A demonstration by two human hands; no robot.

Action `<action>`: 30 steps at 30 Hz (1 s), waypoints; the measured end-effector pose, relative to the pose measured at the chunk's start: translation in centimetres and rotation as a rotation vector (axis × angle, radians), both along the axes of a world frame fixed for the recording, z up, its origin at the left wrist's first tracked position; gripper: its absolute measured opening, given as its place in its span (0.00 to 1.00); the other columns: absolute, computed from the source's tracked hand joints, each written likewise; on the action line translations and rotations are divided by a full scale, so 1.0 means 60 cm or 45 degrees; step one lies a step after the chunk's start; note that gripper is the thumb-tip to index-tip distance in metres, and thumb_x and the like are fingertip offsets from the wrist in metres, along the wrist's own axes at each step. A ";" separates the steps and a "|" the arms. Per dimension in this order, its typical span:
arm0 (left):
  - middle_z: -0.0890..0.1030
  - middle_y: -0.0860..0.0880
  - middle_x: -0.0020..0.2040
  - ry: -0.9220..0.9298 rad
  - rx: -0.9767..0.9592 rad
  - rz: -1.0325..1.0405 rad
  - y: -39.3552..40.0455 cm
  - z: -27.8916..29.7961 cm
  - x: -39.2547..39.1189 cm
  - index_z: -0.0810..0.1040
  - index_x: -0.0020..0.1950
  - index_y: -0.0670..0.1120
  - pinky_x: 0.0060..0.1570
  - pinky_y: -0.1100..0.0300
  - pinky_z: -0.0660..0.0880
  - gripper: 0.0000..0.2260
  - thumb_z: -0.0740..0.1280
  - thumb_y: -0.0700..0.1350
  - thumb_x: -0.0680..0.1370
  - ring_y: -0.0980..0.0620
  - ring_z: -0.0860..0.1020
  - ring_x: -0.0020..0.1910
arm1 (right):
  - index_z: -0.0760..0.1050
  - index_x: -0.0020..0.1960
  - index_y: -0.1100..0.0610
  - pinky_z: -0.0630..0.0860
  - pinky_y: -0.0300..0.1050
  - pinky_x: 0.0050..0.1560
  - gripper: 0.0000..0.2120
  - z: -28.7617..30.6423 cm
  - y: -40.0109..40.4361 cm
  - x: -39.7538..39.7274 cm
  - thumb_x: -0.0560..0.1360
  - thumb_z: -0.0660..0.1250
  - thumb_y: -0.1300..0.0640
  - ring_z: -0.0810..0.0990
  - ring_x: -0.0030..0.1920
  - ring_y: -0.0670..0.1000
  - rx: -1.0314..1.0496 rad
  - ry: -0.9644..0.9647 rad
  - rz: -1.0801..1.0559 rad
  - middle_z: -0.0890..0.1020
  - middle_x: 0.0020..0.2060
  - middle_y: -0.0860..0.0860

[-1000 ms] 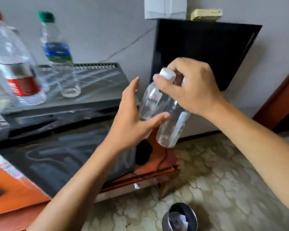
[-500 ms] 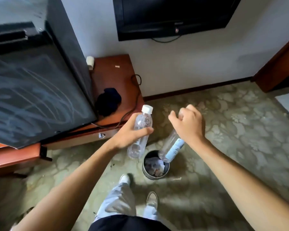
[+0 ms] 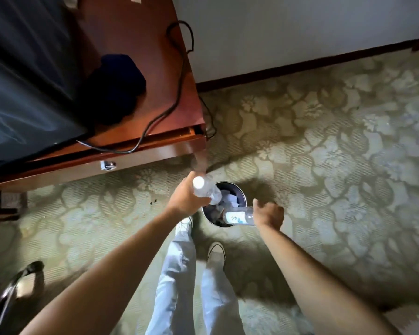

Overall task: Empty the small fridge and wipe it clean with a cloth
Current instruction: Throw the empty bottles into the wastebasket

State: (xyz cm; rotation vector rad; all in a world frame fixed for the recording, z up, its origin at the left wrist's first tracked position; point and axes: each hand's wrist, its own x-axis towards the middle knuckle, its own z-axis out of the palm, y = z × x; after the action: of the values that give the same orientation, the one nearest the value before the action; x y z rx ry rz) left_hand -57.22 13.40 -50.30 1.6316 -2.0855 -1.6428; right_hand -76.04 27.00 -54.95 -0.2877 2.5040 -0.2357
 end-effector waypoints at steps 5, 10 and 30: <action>0.83 0.50 0.56 -0.111 0.058 -0.009 0.030 -0.125 0.003 0.75 0.66 0.54 0.56 0.52 0.79 0.28 0.79 0.41 0.69 0.47 0.82 0.54 | 0.79 0.59 0.69 0.75 0.53 0.57 0.28 -0.105 -0.014 0.005 0.81 0.63 0.42 0.78 0.62 0.65 -0.036 -0.166 -0.190 0.80 0.59 0.69; 0.84 0.50 0.54 -0.151 0.111 0.022 0.051 -0.186 -0.001 0.75 0.65 0.55 0.54 0.51 0.81 0.29 0.78 0.41 0.68 0.48 0.82 0.52 | 0.80 0.53 0.64 0.76 0.51 0.53 0.12 -0.120 0.002 0.000 0.77 0.69 0.55 0.81 0.57 0.65 -0.185 -0.235 -0.377 0.81 0.56 0.67; 0.80 0.50 0.56 -0.273 0.266 -0.287 0.080 -0.230 -0.053 0.68 0.77 0.57 0.36 0.70 0.72 0.33 0.70 0.36 0.75 0.52 0.80 0.41 | 0.78 0.41 0.59 0.72 0.48 0.37 0.08 -0.062 0.251 -0.013 0.77 0.66 0.67 0.73 0.30 0.54 -0.216 -0.471 -0.760 0.76 0.27 0.54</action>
State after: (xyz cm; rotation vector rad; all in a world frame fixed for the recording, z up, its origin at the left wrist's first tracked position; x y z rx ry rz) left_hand -60.39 18.17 -64.11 1.7594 -2.3468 -1.8880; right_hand -76.79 42.03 -58.69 0.4147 2.1403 -0.6742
